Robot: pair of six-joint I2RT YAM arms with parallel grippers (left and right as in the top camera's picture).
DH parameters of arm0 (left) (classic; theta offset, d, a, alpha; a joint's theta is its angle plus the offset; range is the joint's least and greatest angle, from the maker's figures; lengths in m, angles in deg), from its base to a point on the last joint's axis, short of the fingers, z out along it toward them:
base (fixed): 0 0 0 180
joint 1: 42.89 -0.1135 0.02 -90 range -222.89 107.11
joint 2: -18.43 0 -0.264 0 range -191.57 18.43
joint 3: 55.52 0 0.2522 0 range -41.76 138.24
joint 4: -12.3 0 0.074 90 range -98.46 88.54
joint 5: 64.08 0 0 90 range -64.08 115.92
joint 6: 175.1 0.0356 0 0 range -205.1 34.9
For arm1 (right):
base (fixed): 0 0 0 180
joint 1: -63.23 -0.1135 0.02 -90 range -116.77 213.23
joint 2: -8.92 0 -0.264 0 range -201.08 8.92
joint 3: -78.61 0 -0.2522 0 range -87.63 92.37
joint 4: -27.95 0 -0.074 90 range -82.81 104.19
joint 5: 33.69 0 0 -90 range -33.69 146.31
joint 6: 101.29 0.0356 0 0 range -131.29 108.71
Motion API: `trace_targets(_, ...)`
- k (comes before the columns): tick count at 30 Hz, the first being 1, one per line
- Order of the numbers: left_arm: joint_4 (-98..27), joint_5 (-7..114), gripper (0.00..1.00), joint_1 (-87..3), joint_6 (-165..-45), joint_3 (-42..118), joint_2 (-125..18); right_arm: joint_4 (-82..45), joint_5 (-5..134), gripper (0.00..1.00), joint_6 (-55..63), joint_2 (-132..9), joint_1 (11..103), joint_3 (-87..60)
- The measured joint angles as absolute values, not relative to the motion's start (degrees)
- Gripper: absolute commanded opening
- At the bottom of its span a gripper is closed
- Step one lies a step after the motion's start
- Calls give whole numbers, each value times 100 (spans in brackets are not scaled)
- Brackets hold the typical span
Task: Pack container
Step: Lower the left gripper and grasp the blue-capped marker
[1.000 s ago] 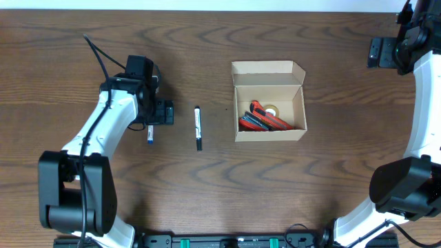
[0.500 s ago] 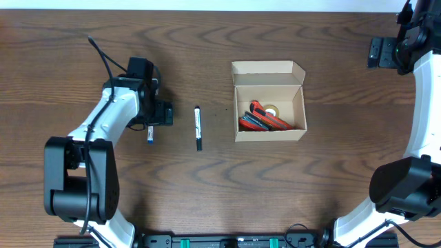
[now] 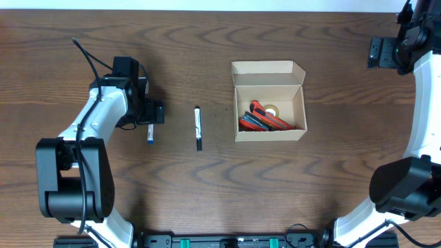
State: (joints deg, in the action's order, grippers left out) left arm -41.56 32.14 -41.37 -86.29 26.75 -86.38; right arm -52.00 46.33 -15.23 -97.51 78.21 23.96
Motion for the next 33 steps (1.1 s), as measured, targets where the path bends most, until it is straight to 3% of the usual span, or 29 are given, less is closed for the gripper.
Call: trace_targets(33, -4156, 3096, 95, -4135, -8614, 2675, -9108, -5200, 4633, 99, -1523, -9751, 7821, 2396)
